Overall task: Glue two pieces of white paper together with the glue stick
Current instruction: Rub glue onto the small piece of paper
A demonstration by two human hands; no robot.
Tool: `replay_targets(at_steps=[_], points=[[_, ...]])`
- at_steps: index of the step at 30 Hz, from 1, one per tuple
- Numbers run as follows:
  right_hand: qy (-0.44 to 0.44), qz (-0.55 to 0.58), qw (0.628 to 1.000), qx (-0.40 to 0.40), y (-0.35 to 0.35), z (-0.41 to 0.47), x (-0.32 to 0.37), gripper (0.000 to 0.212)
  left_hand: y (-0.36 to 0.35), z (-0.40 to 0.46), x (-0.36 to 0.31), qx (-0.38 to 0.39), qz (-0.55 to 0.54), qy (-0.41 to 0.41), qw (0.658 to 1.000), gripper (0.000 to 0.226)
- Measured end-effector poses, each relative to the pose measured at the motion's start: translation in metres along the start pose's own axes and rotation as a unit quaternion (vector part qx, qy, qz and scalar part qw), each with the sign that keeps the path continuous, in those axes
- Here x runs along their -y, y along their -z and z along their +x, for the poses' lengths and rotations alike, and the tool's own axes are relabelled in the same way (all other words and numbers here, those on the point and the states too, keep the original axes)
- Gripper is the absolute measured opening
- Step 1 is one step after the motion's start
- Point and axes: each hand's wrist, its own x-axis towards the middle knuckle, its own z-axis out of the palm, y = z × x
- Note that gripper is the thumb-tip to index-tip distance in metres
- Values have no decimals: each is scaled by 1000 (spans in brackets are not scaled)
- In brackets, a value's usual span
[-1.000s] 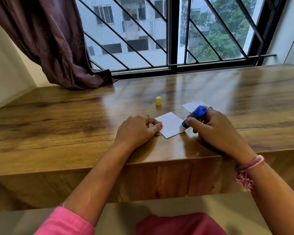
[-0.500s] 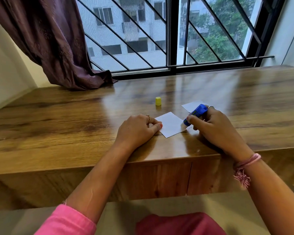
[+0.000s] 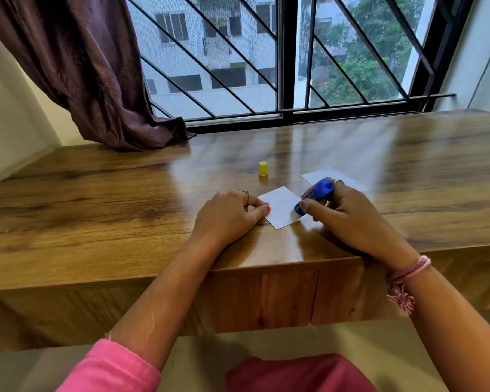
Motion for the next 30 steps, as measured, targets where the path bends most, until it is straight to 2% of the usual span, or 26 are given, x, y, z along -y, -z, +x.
replay_targets(at_steps=[3, 7, 11, 16, 21, 24, 30], points=[[-23, -3, 999, -22, 0, 4, -1, 31, 0, 0, 0, 1, -1, 0, 1000, 27], [-12, -10, 1000, 4, -3, 2, 0, 26, 0, 0, 0, 1, 1, -1, 1000, 26], [-27, -25, 999, -24, -2, 6, -5, 35, 0, 0, 0, 3, -2, 3, 1000, 27], [5, -15, 1000, 11, -5, 4, -2, 17, 0, 0, 1, 1, 0, 7, 1000, 26], [-14, -38, 999, 1, -5, 7, -2, 39, 0, 0, 1, 2, -2, 4, 1000, 27], [9, -41, 999, 29, -7, 4, -1, 38, 0, 0, 0, 0, -3, 3, 1000, 25], [13, -39, 999, 35, -7, 5, 0, 30, 0, 0, 1, 1, -2, 1, 1000, 25]])
